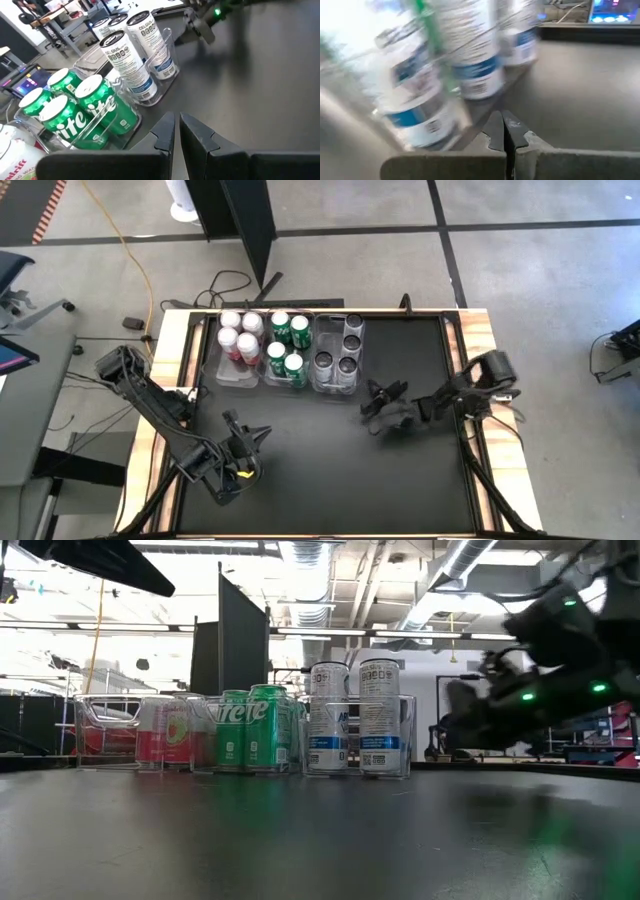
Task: Sort soda cans
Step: Move the bottom transparent bin to the right side of the top left transparent bin, then adjust the transparent bins
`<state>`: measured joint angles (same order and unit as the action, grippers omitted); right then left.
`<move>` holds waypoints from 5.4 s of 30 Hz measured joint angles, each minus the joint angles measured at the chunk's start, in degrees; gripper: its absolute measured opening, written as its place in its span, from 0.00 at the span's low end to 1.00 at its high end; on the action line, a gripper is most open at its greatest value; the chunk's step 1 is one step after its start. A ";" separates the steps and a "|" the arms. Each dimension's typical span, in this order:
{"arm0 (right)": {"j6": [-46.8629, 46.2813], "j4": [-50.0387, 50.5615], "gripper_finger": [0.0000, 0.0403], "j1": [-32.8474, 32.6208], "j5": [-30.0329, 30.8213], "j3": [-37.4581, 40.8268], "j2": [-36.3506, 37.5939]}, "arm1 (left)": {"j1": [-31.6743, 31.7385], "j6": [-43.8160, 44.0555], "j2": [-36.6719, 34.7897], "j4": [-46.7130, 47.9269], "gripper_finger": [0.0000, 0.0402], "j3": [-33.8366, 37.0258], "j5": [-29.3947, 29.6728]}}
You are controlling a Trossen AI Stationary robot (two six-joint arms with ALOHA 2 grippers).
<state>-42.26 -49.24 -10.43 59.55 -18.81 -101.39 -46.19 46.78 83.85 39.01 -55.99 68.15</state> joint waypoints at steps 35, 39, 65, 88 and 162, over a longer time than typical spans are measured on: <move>34.67 10.07 0.00 41.04 -56.91 -3.81 11.59 | 2.29 -4.06 -2.52 -1.66 0.06 0.00 -0.36; 34.22 11.72 0.00 41.09 -57.32 -7.50 6.86 | 1.85 -5.50 -4.05 -2.87 0.06 0.00 -0.32; 31.22 14.12 0.00 44.69 -60.26 -15.34 1.56 | 1.44 -7.15 -4.17 -3.97 0.06 0.00 -0.32; 28.59 17.85 0.00 45.44 -59.80 -21.07 -1.96 | 1.42 -7.47 -4.15 -4.03 0.06 0.00 -0.32; 32.29 10.14 0.00 -2.58 -16.98 -6.87 19.61 | 14.72 21.77 -22.08 9.51 0.00 24.65 -16.16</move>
<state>-9.97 -39.09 -13.01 42.57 -25.67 -81.78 -31.48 68.55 61.78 48.52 -31.33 52.00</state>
